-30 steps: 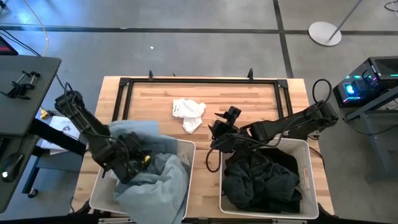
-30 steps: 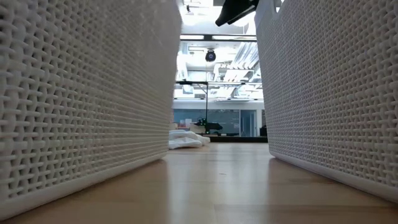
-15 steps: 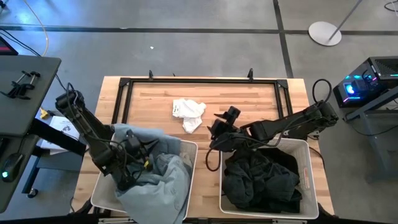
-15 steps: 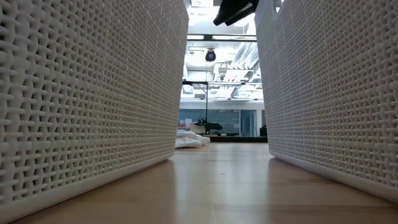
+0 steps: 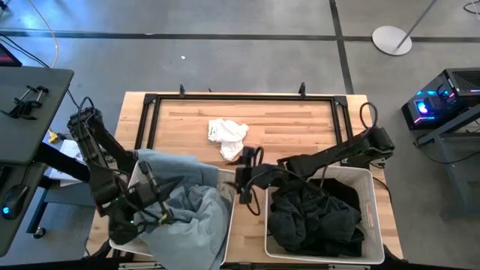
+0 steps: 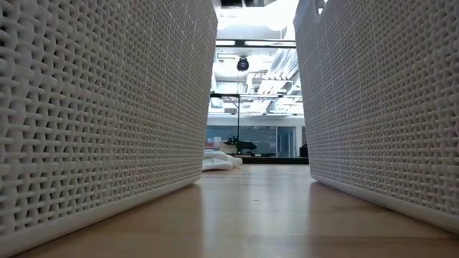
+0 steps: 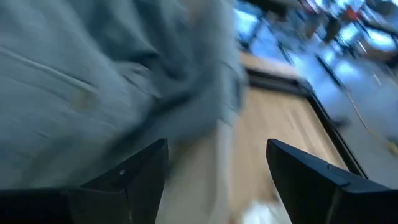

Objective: Sort clothes
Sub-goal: Put the blue pants into the left white laundry bin

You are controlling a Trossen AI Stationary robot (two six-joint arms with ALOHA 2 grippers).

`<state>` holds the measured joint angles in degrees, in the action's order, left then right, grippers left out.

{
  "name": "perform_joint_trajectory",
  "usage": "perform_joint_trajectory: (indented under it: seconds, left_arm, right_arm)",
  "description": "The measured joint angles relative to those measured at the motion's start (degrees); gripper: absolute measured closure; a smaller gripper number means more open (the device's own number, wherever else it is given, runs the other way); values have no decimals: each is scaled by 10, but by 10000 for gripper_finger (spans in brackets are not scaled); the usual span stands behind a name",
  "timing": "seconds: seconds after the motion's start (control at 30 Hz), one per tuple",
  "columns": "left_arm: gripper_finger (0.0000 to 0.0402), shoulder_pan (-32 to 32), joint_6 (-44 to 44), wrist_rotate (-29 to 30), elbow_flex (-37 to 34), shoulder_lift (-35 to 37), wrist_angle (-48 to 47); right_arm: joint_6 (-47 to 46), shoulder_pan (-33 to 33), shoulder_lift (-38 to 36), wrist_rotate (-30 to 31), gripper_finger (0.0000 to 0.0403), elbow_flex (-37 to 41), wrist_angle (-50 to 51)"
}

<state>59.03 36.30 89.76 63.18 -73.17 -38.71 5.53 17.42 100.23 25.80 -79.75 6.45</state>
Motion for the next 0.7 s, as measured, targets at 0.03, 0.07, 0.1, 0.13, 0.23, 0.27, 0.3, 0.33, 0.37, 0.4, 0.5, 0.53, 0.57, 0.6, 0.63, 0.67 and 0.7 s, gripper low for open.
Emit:
perform_joint_trajectory:
  seconds: [0.03,0.07,0.1,0.13,0.23,0.27,0.3,0.33,0.37,0.4,0.5,0.53,0.57,0.6,0.63,0.67,0.7]
  left_arm:
    - [401,6,-36,2,0,0,23]
    - [401,11,-68,3,0,0,47]
    - [401,15,-96,3,0,0,66]
    - [401,18,-115,3,0,0,80]
    - [401,22,-141,3,0,0,90]
    - [401,22,-141,3,0,0,89]
    - [401,22,-141,3,-2,0,88]
    - [401,21,-141,3,-4,0,87]
    - [401,20,-140,3,-6,0,85]
    - [401,19,-139,3,-7,0,84]
    - [401,14,-112,-6,-12,0,84]
    - [401,11,-91,-6,-14,0,82]
    - [401,8,-62,-9,-14,1,77]
    - [401,3,-22,-13,-14,4,68]
    - [401,-6,32,-20,-14,10,56]
    - [401,-17,90,-31,-14,17,42]
    - [401,-28,142,-51,-14,27,19]
  right_arm:
    - [16,2,6,-9,144,0,-22]
    - [25,4,10,-9,144,0,-43]
    - [31,7,12,-9,144,0,-63]
    - [35,8,13,-10,144,0,-79]
    - [53,7,13,-9,144,0,-104]
    - [64,6,13,-9,144,0,-102]
    - [76,2,13,-9,144,0,-99]
    - [88,-1,14,-11,144,0,-95]
    - [99,-5,14,-23,144,0,-91]
    - [104,-10,16,-37,144,0,-88]
    - [121,-18,27,-52,144,-2,-81]
    - [127,-21,32,-49,144,-3,-82]
    - [134,-22,34,-46,144,-3,-83]
    - [140,-24,36,-43,144,-3,-83]
    - [141,-25,38,-42,144,-3,-83]
    - [140,-27,40,-43,144,-4,-83]
    - [137,-28,40,-42,144,-4,-81]
